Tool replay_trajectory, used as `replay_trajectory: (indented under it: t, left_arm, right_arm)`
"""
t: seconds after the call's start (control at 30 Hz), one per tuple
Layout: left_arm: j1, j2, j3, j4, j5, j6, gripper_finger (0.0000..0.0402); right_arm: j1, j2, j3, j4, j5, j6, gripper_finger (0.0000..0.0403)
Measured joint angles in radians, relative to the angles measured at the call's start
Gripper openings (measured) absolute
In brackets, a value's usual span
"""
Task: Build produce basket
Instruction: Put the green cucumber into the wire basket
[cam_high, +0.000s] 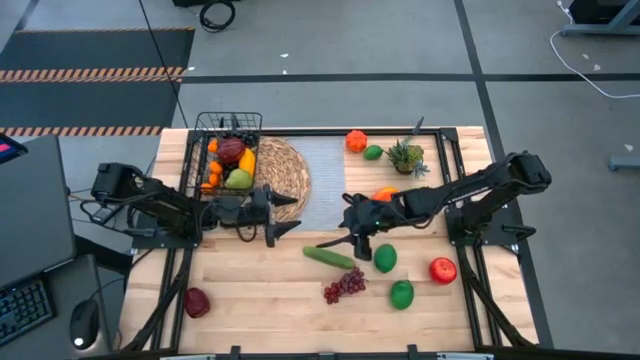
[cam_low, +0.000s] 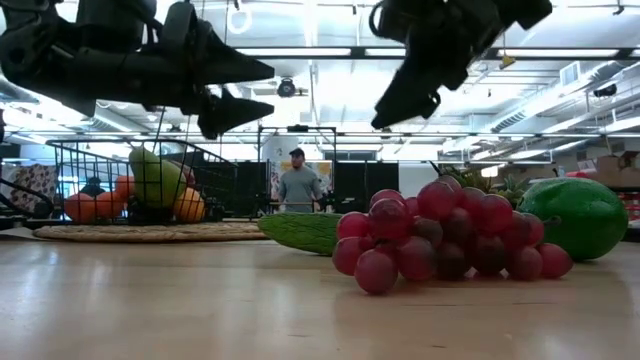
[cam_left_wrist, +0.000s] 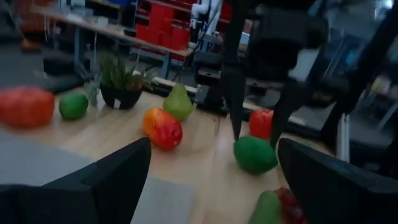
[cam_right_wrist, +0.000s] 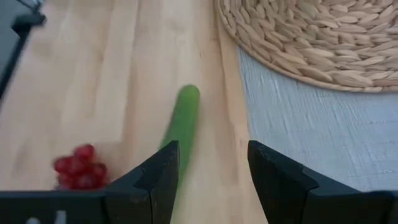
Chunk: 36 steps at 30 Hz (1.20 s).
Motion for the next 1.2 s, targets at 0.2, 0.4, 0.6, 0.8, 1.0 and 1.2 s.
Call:
replay_trajectory:
  t: [0.2, 0.4, 0.6, 0.8, 1.0, 1.2]
  left_arm:
    - [0.000, 0.000, 0.003, -0.004, -0.001, 0.152, 0.0357]
    - [-0.062, 0.000, 0.004, 0.001, 0.030, 0.078, 0.0357]
    - [-0.130, 0.000, 0.005, 0.038, 0.030, 0.128, 0.0357]
    - [-0.158, 0.000, 0.005, 0.024, 0.029, 0.113, 0.0357]
    - [-0.184, 0.000, 0.005, 0.026, 0.030, 0.075, 0.0357]
    - [-0.204, 0.000, 0.005, 0.027, 0.024, 0.046, 0.0357]
  right_arm:
    - [0.057, 0.044, 0.008, 0.006, 0.087, 0.125, 0.0196]
    - [0.105, 0.172, 0.007, 0.098, 0.128, 0.209, 0.0196]
    - [0.112, 0.296, 0.039, 0.115, 0.131, 0.248, 0.0196]
    - [0.125, 0.364, 0.093, 0.114, 0.131, 0.266, 0.0196]
    - [0.141, 0.381, 0.119, 0.104, 0.131, 0.279, 0.0196]
    - [0.142, 0.381, 0.119, 0.031, 0.137, 0.288, 0.0196]
